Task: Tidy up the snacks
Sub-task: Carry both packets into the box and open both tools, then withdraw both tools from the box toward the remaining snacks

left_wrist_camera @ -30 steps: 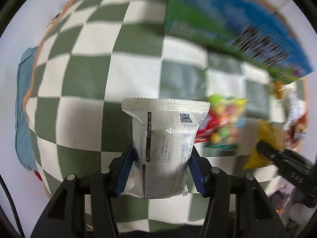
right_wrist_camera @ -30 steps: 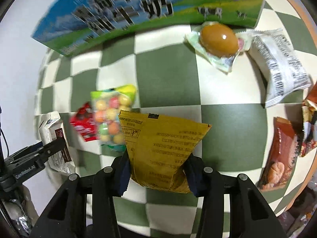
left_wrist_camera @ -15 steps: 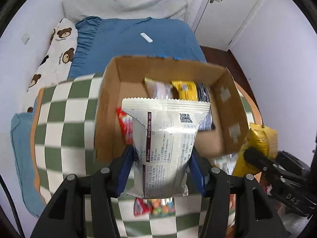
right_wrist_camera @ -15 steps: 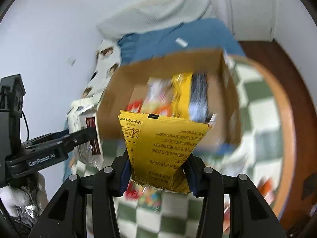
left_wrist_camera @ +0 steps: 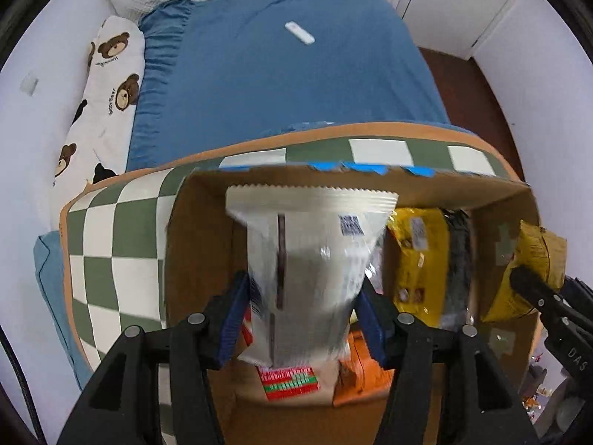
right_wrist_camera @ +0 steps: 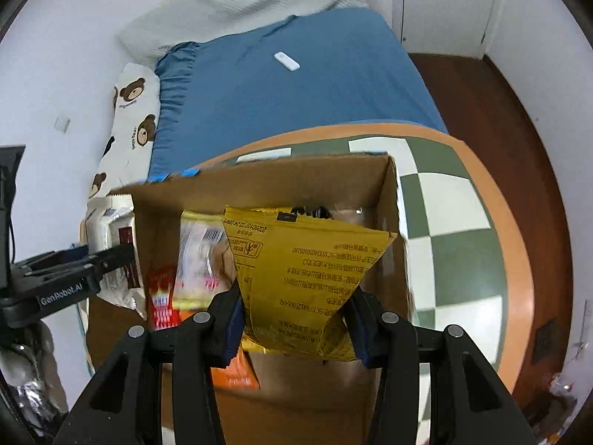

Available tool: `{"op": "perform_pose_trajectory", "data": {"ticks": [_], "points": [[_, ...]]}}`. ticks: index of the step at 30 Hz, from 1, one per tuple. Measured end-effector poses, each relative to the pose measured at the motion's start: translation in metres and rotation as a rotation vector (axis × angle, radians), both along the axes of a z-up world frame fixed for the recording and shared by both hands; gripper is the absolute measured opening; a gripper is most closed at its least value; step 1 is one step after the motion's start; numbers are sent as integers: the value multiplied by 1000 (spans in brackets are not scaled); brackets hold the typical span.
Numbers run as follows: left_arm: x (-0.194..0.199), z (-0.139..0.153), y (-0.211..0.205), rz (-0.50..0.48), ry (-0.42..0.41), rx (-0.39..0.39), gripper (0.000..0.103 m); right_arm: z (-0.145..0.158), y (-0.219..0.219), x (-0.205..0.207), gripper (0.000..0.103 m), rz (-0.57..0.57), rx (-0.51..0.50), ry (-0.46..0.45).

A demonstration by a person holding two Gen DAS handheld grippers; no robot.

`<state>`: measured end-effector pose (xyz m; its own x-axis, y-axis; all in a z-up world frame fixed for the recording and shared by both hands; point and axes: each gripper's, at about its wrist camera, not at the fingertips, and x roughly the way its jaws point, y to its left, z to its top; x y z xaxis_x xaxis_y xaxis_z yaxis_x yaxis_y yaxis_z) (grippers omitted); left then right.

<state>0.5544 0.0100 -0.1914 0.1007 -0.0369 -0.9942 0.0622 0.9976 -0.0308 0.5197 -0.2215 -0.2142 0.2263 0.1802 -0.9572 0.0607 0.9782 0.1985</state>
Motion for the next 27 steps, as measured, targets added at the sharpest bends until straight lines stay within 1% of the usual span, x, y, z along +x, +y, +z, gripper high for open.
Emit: {"op": "perform_pose_trajectory", "data": {"ticks": [1, 2, 3, 4, 6, 7, 10, 13, 17, 20, 27], "points": [[6, -7, 1, 0, 22, 4, 54, -5, -1, 5, 76, 0, 1, 12], [10, -12, 3, 10, 34, 1, 54, -10, -3, 10, 92, -14, 6, 24], [14, -16, 5, 23, 40, -5, 55, -13, -4, 12, 93, -21, 17, 27], [18, -21, 8, 30, 47, -22, 61, -16, -5, 13, 93, -24, 25, 28], [19, -25, 10, 33, 53, -34, 89, -20, -2, 12, 93, -22, 20, 30], [19, -27, 11, 32, 55, -40, 91, -23, -1, 11, 93, -20, 27, 39], [10, -31, 13, 32, 65, -56, 91, -32, 1, 2, 93, -27, 42, 54], [-3, -30, 8, 37, 71, -78, 91, -36, 3, -11, 93, -32, 30, 60], [-27, -27, 4, 34, 58, -75, 91, -41, 8, -28, 93, -20, 12, 78], [-46, -22, 2, 34, 30, -60, 91, -41, 11, -43, 93, -14, 9, 85], [-87, 5, -3, 20, -47, -61, 91, -27, 21, -78, 93, 14, -18, 42]]}}
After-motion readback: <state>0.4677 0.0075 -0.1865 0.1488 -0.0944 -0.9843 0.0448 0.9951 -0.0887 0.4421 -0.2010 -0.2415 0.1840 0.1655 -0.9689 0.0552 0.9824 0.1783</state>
